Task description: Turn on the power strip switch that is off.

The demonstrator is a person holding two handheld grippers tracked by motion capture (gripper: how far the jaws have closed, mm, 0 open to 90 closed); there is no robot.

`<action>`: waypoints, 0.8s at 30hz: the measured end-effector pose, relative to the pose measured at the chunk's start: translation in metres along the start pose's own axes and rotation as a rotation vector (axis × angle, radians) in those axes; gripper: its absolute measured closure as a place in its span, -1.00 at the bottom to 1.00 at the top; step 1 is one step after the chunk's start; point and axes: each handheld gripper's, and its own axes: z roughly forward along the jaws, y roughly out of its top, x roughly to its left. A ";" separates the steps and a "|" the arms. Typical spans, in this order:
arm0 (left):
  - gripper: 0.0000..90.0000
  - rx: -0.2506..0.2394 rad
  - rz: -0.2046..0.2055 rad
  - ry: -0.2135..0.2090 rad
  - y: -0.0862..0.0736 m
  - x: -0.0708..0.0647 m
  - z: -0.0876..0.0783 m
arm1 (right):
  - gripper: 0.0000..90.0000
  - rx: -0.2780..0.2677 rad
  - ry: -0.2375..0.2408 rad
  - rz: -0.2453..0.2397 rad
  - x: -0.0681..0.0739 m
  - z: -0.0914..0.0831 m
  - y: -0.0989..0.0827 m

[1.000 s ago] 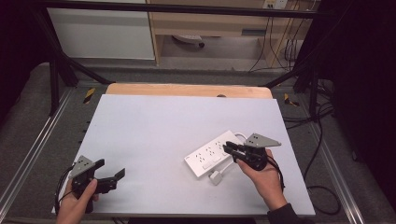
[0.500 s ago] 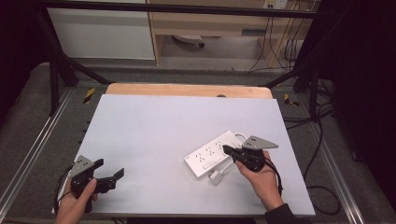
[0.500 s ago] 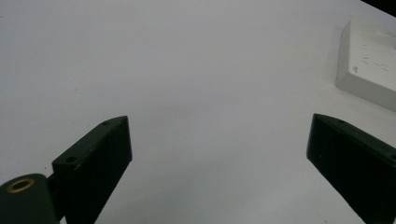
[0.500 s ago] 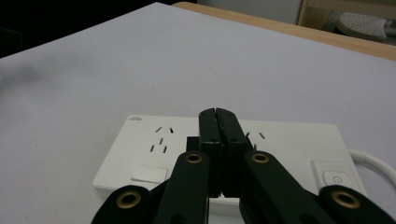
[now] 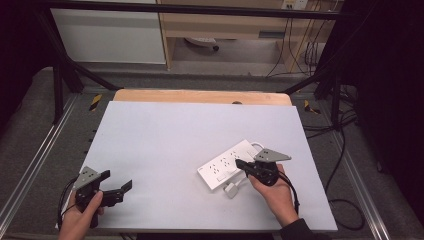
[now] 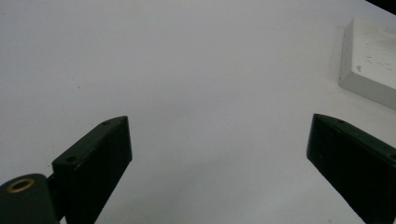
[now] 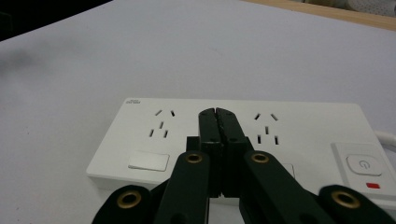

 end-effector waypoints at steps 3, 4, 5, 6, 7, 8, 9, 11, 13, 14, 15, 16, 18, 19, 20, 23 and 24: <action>-0.85 0.001 0.000 0.000 0.000 0.000 0.000 | 1.00 0.006 -0.001 -0.001 0.000 0.002 -0.001; -0.85 0.001 0.002 -0.001 0.000 0.000 0.000 | 1.00 0.008 0.002 -0.001 0.000 0.002 -0.001; -0.85 0.001 0.002 -0.001 0.000 0.000 0.000 | 1.00 0.010 0.003 -0.002 0.000 0.003 -0.002; -0.85 0.001 0.002 -0.001 0.000 0.000 0.000 | 1.00 0.012 0.001 0.002 0.000 0.003 -0.002; -0.85 0.001 0.000 0.000 0.000 0.000 0.000 | 1.00 0.014 0.002 0.006 0.000 0.004 -0.003; -0.85 0.002 0.000 0.001 0.000 0.000 0.000 | 1.00 0.014 0.002 0.006 0.000 0.004 -0.003; -0.85 0.002 0.000 0.001 0.000 0.000 0.000 | 1.00 0.019 0.003 0.009 0.000 0.006 -0.004; -0.85 0.002 -0.002 0.000 0.000 0.000 -0.001 | 1.00 0.025 0.003 0.010 -0.001 0.007 -0.005; -0.85 0.002 -0.001 0.000 0.000 0.000 -0.001 | 1.00 0.032 0.004 0.010 -0.001 0.009 -0.005; -0.85 0.002 -0.001 0.002 0.000 0.001 0.000 | 1.00 0.032 0.004 0.010 -0.001 0.009 -0.005; -0.85 0.003 0.000 0.003 0.000 0.001 0.000 | 1.00 0.040 0.006 0.006 -0.001 0.010 -0.006; -0.85 0.004 0.000 0.003 -0.001 0.000 0.000 | 1.00 0.040 0.006 0.006 -0.001 0.010 -0.006; -0.85 0.004 0.000 0.003 0.000 0.000 0.000 | 1.00 0.049 0.001 0.001 -0.001 0.012 -0.008; -0.85 0.003 0.000 0.002 0.000 0.000 0.000 | 1.00 0.052 -0.002 0.001 -0.002 0.012 -0.009; -0.85 0.003 0.000 0.002 0.000 0.000 0.000 | 1.00 0.054 -0.003 0.005 -0.002 0.013 -0.009; -0.85 0.003 0.000 0.001 -0.001 0.000 0.000 | 1.00 0.059 -0.006 0.002 -0.001 0.014 -0.010; -0.85 0.004 0.000 0.001 -0.001 0.000 0.000 | 1.00 0.060 -0.006 -0.001 -0.001 0.015 -0.010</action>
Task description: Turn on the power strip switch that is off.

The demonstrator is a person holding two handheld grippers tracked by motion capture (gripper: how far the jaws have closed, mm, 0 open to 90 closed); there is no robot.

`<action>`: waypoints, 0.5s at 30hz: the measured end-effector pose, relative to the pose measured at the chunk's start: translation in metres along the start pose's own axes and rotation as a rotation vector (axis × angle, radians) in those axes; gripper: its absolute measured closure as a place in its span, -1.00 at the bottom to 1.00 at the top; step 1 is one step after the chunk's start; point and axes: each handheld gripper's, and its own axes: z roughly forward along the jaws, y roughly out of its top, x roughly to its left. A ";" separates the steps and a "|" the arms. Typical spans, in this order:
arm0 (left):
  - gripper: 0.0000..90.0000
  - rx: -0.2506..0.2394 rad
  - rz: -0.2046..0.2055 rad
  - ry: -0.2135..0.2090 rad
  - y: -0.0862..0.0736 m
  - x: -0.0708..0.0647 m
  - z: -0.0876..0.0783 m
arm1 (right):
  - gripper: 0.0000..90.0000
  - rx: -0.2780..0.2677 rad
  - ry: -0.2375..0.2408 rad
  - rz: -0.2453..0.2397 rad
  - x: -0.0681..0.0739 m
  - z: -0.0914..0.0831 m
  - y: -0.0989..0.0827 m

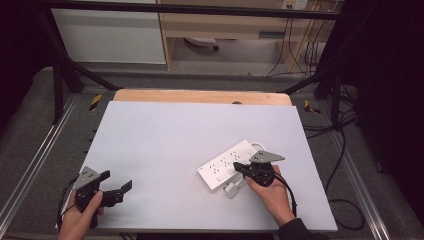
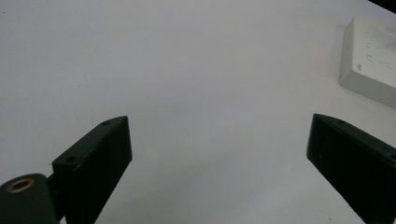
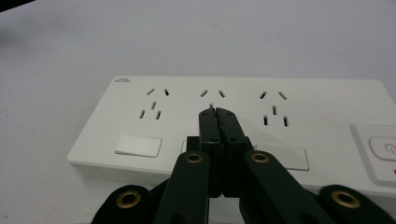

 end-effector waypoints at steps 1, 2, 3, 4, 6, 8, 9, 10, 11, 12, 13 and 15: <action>-0.85 0.001 0.000 0.000 0.000 0.000 0.000 | 1.00 0.001 0.000 -0.001 0.000 0.001 0.000; -0.85 0.001 0.000 0.000 0.000 0.000 0.000 | 1.00 0.001 0.000 -0.003 0.000 0.001 0.000; -0.85 0.001 0.001 0.000 0.000 0.000 0.000 | 1.00 0.004 0.000 -0.004 0.000 0.002 0.000; -0.85 0.001 0.001 0.000 0.000 0.000 0.000 | 1.00 0.005 -0.004 -0.002 0.000 0.002 0.000; -0.85 0.001 0.001 -0.001 0.000 0.000 0.000 | 1.00 0.006 -0.010 -0.008 0.000 0.003 0.000; -0.85 0.002 0.000 0.000 0.000 0.000 0.000 | 1.00 0.006 -0.011 -0.007 -0.001 0.003 -0.001; -0.85 0.002 0.000 0.000 0.000 0.000 0.000 | 1.00 0.007 -0.015 -0.007 -0.002 0.004 -0.001; -0.85 0.002 -0.001 -0.001 0.000 0.000 0.000 | 1.00 0.008 -0.016 -0.005 -0.002 0.004 -0.001; -0.85 0.002 -0.001 -0.001 0.000 0.000 0.000 | 1.00 0.008 -0.016 -0.005 -0.002 0.004 -0.001; -0.85 0.002 0.001 -0.001 0.000 0.000 0.000 | 1.00 0.011 -0.016 -0.004 -0.002 0.005 -0.001; -0.85 0.002 0.001 -0.001 0.000 0.000 0.000 | 1.00 0.011 -0.015 -0.003 -0.002 0.005 -0.001; -0.85 0.002 -0.001 -0.002 0.000 0.000 0.000 | 1.00 0.014 -0.017 -0.003 -0.003 0.006 -0.001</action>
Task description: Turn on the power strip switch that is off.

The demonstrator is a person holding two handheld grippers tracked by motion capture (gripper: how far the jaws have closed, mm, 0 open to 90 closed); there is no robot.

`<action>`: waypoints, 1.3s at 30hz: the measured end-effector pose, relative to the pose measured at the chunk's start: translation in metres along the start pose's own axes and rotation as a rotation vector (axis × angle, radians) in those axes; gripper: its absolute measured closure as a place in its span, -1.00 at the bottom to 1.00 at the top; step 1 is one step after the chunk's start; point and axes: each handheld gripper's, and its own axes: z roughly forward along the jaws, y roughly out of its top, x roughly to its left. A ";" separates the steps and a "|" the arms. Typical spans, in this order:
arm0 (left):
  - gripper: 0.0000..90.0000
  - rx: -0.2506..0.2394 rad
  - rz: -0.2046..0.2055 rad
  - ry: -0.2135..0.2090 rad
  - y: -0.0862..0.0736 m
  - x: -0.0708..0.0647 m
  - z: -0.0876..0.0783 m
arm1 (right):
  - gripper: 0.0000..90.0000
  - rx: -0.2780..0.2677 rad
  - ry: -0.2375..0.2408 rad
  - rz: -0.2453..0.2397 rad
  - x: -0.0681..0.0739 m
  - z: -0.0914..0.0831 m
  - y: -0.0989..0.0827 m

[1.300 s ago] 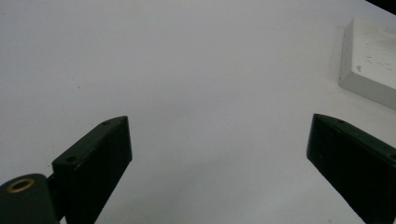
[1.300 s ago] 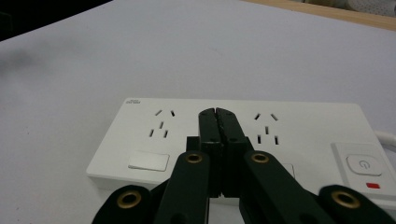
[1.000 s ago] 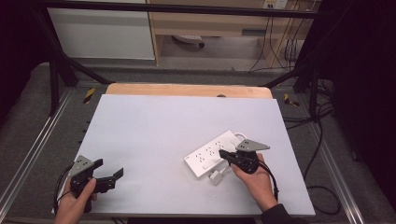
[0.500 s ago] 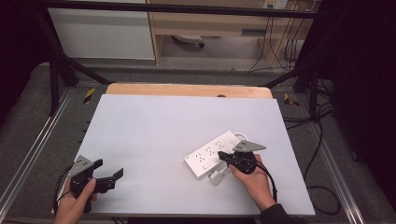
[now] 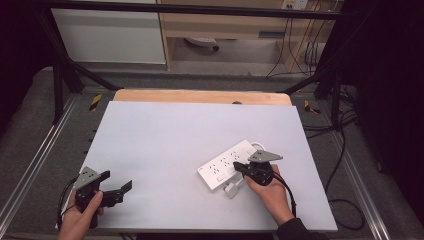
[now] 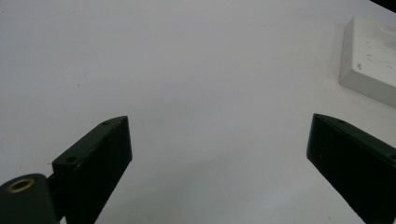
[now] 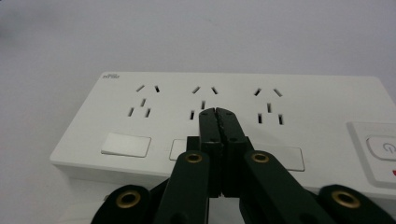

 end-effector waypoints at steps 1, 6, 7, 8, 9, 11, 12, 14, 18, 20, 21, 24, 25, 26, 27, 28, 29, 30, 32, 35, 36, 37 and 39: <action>-0.85 0.000 0.000 0.000 0.000 0.000 0.000 | 1.00 0.000 0.000 0.000 0.000 0.000 0.000; -0.85 0.001 0.000 -0.001 0.000 0.000 0.000 | 1.00 0.002 -0.001 -0.001 -0.001 0.001 0.000; -0.85 0.002 0.002 -0.001 0.000 0.000 0.000 | 1.00 0.003 0.000 -0.001 -0.001 0.001 0.000; -0.85 0.002 0.002 -0.002 0.000 0.000 0.000 | 1.00 0.004 -0.001 0.002 -0.001 0.002 -0.001; -0.85 0.002 0.002 -0.002 0.000 0.000 0.000 | 1.00 0.004 -0.001 0.002 -0.001 0.002 -0.001; -0.85 0.003 0.001 -0.002 0.000 0.000 0.000 | 1.00 0.005 -0.002 0.001 -0.001 0.002 -0.001; -0.85 0.003 0.002 -0.003 0.000 0.000 0.000 | 1.00 0.004 -0.002 -0.001 -0.001 0.003 -0.001; -0.85 0.003 0.000 -0.003 0.000 -0.001 0.000 | 1.00 0.005 -0.004 -0.003 -0.002 0.003 -0.001; -0.85 0.004 0.000 -0.004 0.000 -0.001 0.000 | 1.00 0.004 -0.005 -0.006 -0.001 0.004 -0.001; -0.85 0.004 0.000 -0.002 0.000 -0.001 0.000 | 1.00 0.003 -0.006 -0.010 -0.001 0.004 -0.001; -0.85 0.005 -0.001 -0.003 0.000 -0.001 0.000 | 1.00 0.002 -0.006 -0.011 -0.001 0.004 -0.002; -0.85 0.004 0.002 -0.004 0.000 -0.001 0.001 | 1.00 0.004 -0.009 -0.018 -0.002 0.004 -0.002; -0.85 0.005 0.004 -0.003 0.000 -0.001 0.000 | 1.00 0.002 -0.009 -0.015 -0.002 0.004 -0.002; -0.85 0.005 0.004 -0.004 0.000 -0.001 0.001 | 1.00 0.002 -0.009 -0.016 -0.002 0.004 -0.002; -0.85 0.007 0.003 -0.004 0.000 -0.001 0.001 | 1.00 0.003 -0.009 -0.018 -0.002 0.004 -0.002; -0.85 0.009 0.003 -0.004 0.000 -0.001 0.001 | 1.00 0.003 -0.010 -0.016 -0.002 0.004 -0.002; -0.85 0.009 0.003 -0.004 0.000 -0.001 0.001 | 1.00 0.003 -0.010 -0.016 -0.002 0.004 -0.002; -0.85 0.009 0.003 -0.004 0.000 -0.001 0.001 | 1.00 0.004 -0.010 -0.016 -0.002 0.004 -0.002; -0.85 0.010 0.005 -0.003 0.000 -0.001 0.001 | 1.00 0.005 -0.012 -0.015 -0.001 0.004 -0.002; -0.85 0.011 0.006 -0.004 0.000 -0.001 0.001 | 1.00 0.000 -0.017 -0.013 0.000 0.004 -0.002; -0.85 0.013 0.006 -0.004 -0.001 -0.001 0.001 | 1.00 0.000 -0.020 -0.014 0.000 0.004 -0.002; -0.85 0.014 0.006 -0.004 -0.001 -0.001 0.001 | 1.00 -0.001 -0.020 -0.015 0.000 0.004 -0.003; -0.85 0.014 0.006 -0.003 -0.001 -0.001 0.001 | 1.00 -0.001 -0.023 -0.015 0.000 0.004 -0.003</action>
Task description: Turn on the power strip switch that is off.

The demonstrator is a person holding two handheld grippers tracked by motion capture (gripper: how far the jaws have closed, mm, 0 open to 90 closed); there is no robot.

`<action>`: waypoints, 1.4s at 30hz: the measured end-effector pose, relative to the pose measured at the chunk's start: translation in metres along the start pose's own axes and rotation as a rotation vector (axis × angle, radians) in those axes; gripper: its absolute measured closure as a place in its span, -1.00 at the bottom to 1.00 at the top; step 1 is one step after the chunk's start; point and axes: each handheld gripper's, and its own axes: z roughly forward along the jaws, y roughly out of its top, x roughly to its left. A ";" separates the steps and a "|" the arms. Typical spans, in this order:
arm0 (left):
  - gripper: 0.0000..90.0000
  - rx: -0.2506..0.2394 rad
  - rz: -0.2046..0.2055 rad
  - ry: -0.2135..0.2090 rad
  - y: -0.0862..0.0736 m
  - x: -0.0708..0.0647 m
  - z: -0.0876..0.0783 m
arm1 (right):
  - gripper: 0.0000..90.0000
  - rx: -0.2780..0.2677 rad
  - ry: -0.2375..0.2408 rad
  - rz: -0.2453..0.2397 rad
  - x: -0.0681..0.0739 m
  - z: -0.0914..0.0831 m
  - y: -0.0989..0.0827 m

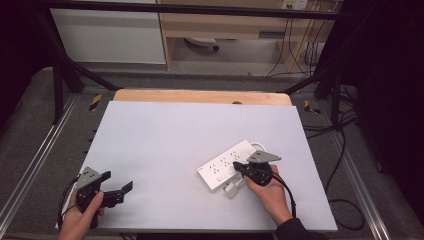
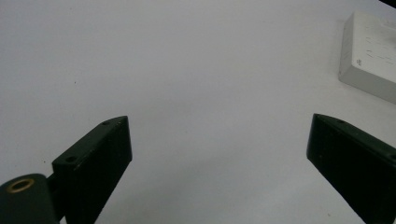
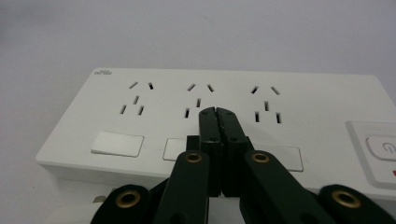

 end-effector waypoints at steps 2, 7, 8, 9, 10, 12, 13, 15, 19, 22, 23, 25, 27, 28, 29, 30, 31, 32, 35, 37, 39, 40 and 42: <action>-0.85 0.002 0.000 0.000 0.000 0.000 0.000 | 1.00 -0.004 -0.004 -0.005 0.000 0.000 0.000; -0.85 0.003 0.001 -0.003 0.000 0.000 0.001 | 1.00 -0.006 -0.006 -0.003 0.001 0.000 -0.001; -0.85 0.004 0.001 -0.003 0.000 0.000 0.001 | 1.00 -0.007 -0.006 -0.003 0.001 0.000 -0.001; -0.85 0.005 0.001 -0.002 0.000 0.000 0.001 | 1.00 -0.008 -0.007 -0.003 0.001 0.000 -0.001; -0.85 0.005 0.001 -0.002 0.000 0.000 0.001 | 1.00 -0.008 -0.007 -0.003 0.001 0.000 -0.001; -0.85 0.006 0.000 -0.001 0.000 0.000 0.001 | 1.00 -0.008 -0.007 -0.003 0.001 0.000 -0.001; -0.85 0.006 0.000 -0.001 0.000 0.000 0.001 | 1.00 -0.007 -0.007 -0.001 0.001 0.000 -0.001; -0.85 0.006 0.000 -0.001 0.000 0.000 0.001 | 1.00 -0.007 -0.008 -0.003 0.001 0.000 -0.001; -0.85 0.008 0.001 -0.001 -0.001 0.000 0.001 | 1.00 -0.006 -0.010 -0.004 0.001 0.000 -0.001; -0.85 0.008 0.001 -0.001 -0.001 0.000 0.001 | 1.00 -0.004 -0.012 0.003 0.001 0.001 -0.001; -0.85 0.008 0.001 -0.001 -0.001 0.000 0.001 | 1.00 0.003 -0.017 0.003 0.001 0.001 -0.002; -0.85 0.008 0.001 -0.001 -0.001 0.000 0.001 | 1.00 0.002 -0.016 0.005 0.001 0.001 -0.002; -0.85 0.009 0.001 -0.001 -0.001 0.000 0.001 | 1.00 0.000 -0.016 0.004 0.001 0.001 -0.002; -0.85 0.008 0.001 -0.002 -0.001 0.000 0.001 | 1.00 -0.004 -0.013 0.008 0.000 0.001 -0.003; -0.85 0.008 0.001 -0.001 -0.001 0.000 0.001 | 1.00 -0.004 -0.013 0.008 0.000 0.001 -0.003; -0.85 0.008 0.001 -0.001 -0.001 0.000 0.001 | 1.00 -0.003 -0.013 0.007 0.001 0.001 -0.003; -0.85 0.008 0.001 -0.002 -0.001 0.000 0.001 | 1.00 -0.003 -0.013 0.007 0.001 0.001 -0.003; -0.85 0.008 0.001 -0.002 -0.001 0.000 0.001 | 1.00 -0.003 -0.014 0.006 0.001 0.001 -0.003; -0.85 0.007 0.001 -0.002 0.000 0.000 0.001 | 1.00 -0.003 -0.014 0.006 0.001 0.001 -0.003; -0.85 0.007 0.001 -0.001 0.000 0.000 0.001 | 1.00 -0.003 -0.014 0.006 0.001 0.001 -0.003; -0.85 0.007 0.003 -0.001 0.000 0.000 0.001 | 1.00 -0.003 -0.014 0.005 0.001 0.001 -0.003; -0.85 0.007 0.003 -0.001 0.000 0.000 0.001 | 1.00 -0.002 -0.014 0.004 0.001 0.001 -0.003; -0.85 0.007 0.003 -0.001 0.000 0.000 0.001 | 1.00 -0.002 -0.014 0.004 0.001 0.001 -0.003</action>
